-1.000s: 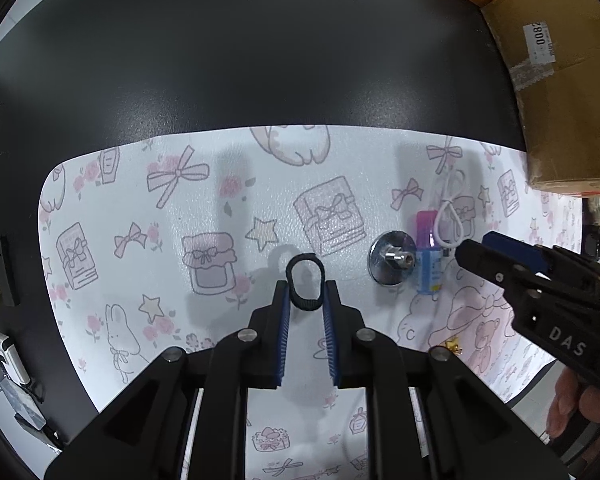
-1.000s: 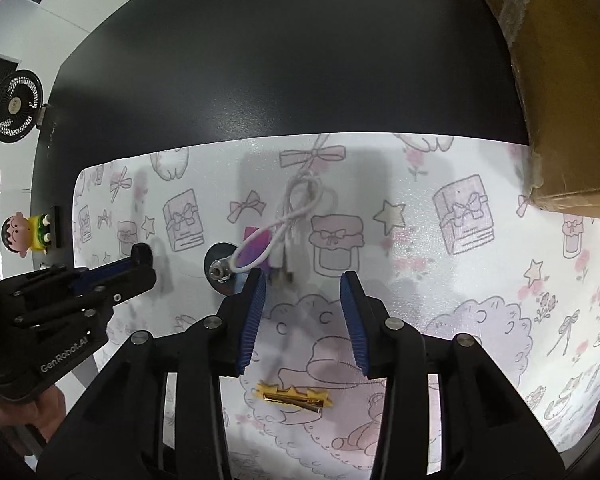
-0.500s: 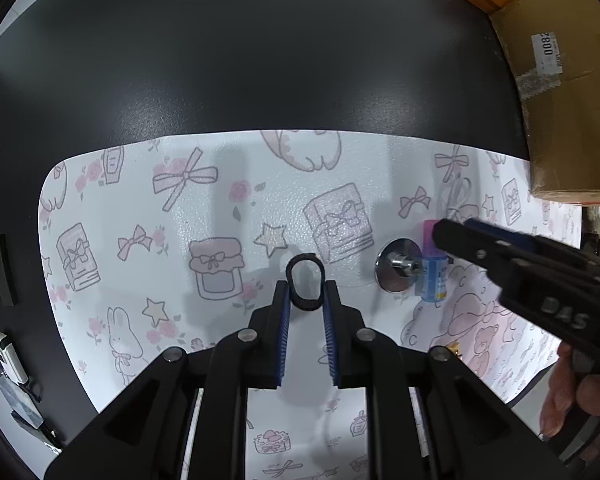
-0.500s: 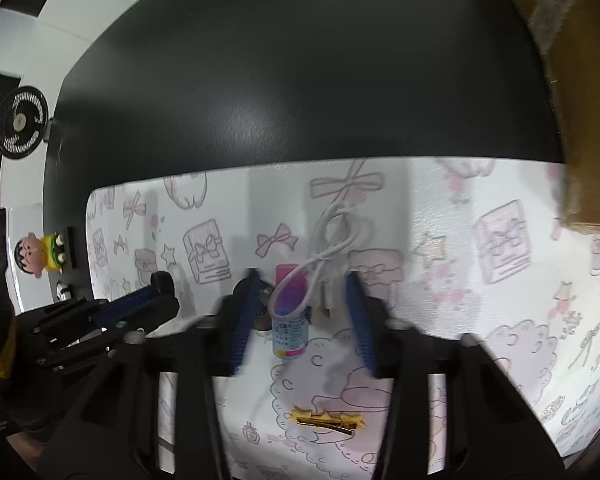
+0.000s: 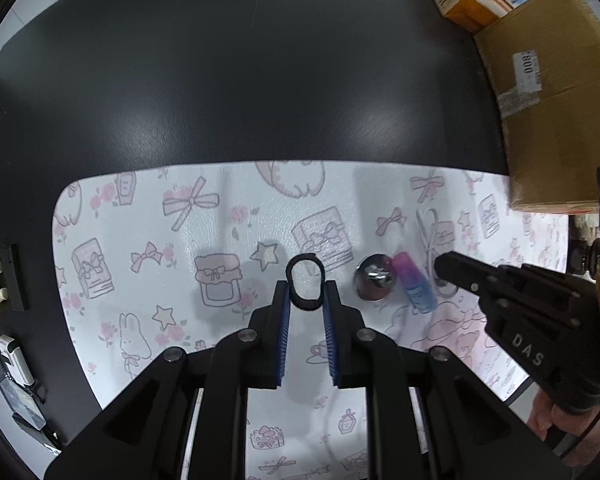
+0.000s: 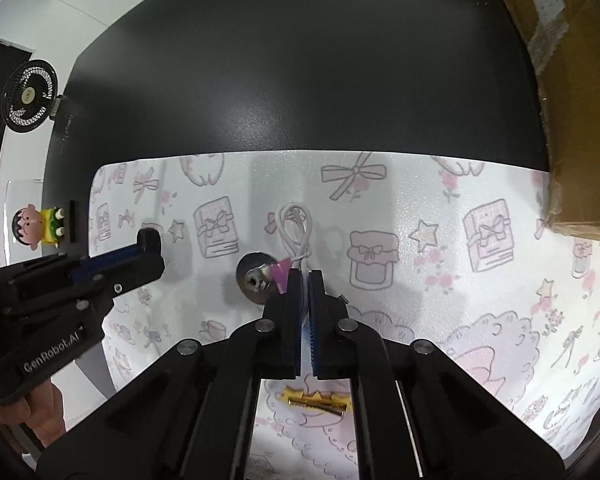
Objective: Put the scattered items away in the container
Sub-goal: 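Grasp the white USB cable with the right tool while the left holds the hair tie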
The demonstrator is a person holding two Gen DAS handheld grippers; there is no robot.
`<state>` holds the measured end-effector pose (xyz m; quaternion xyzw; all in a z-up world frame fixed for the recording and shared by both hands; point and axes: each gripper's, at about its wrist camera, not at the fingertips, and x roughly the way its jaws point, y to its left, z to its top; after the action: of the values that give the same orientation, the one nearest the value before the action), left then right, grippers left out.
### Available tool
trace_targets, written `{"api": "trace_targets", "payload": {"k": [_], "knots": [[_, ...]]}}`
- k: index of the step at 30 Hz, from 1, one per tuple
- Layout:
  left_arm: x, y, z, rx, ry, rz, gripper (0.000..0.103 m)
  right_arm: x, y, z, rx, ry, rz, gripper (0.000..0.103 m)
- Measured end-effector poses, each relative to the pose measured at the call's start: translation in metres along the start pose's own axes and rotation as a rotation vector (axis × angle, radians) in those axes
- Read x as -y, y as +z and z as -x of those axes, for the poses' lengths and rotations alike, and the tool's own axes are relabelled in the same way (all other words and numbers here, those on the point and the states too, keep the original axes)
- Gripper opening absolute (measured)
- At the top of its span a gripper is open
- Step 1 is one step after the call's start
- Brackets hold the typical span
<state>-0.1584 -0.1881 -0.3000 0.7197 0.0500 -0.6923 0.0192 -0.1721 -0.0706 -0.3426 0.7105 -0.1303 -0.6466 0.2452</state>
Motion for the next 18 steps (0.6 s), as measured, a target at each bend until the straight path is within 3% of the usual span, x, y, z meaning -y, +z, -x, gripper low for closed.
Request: {"api": "trace_targets", "payload": {"k": [18], "knots": [[0.055,-0.030,0.078,0.174,-0.040,-0.035,0.016,-0.028,-0.028,0.107,0.183,-0.002,0.079,0.003]]}}
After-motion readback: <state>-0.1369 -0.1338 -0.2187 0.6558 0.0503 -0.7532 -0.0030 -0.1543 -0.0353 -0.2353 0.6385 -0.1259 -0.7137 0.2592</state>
